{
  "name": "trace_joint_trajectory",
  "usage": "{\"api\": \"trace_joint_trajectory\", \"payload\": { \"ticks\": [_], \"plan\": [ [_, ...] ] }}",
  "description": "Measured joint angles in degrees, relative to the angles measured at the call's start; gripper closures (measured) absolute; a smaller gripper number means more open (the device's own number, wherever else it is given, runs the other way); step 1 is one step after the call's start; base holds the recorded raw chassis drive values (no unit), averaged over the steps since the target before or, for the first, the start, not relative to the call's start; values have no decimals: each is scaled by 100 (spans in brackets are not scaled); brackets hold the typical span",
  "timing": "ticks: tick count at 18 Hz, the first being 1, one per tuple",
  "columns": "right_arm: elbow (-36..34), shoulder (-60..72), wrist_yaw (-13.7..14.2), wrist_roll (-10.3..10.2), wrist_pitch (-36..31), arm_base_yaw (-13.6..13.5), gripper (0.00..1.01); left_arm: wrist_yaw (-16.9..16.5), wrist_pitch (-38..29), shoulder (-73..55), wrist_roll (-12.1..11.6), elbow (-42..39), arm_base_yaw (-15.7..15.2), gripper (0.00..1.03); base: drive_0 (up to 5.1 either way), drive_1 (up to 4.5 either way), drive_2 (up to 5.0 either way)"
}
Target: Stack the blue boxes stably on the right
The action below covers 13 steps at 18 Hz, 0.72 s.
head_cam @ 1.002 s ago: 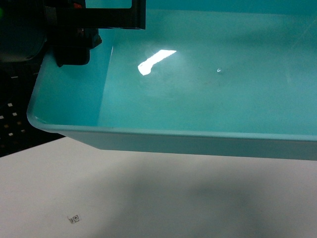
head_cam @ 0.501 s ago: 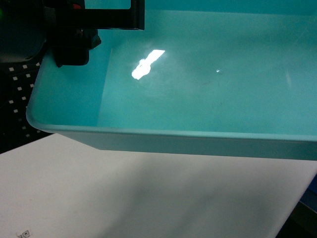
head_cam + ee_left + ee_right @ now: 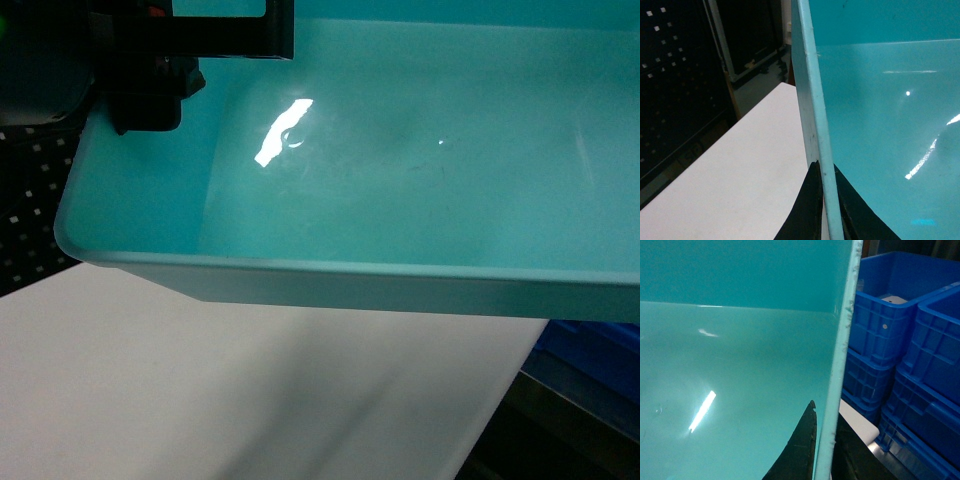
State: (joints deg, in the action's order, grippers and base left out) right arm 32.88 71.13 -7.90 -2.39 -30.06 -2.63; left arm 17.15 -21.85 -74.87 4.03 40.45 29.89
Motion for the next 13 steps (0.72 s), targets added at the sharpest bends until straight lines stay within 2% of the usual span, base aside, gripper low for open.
{"api": "trace_joint_trajectory", "payload": {
  "ticks": [13],
  "plan": [
    [0, 0, 0, 0, 0, 2, 94, -2, -2, 0, 0, 0, 0, 101, -153, -153, -153]
  ]
}}
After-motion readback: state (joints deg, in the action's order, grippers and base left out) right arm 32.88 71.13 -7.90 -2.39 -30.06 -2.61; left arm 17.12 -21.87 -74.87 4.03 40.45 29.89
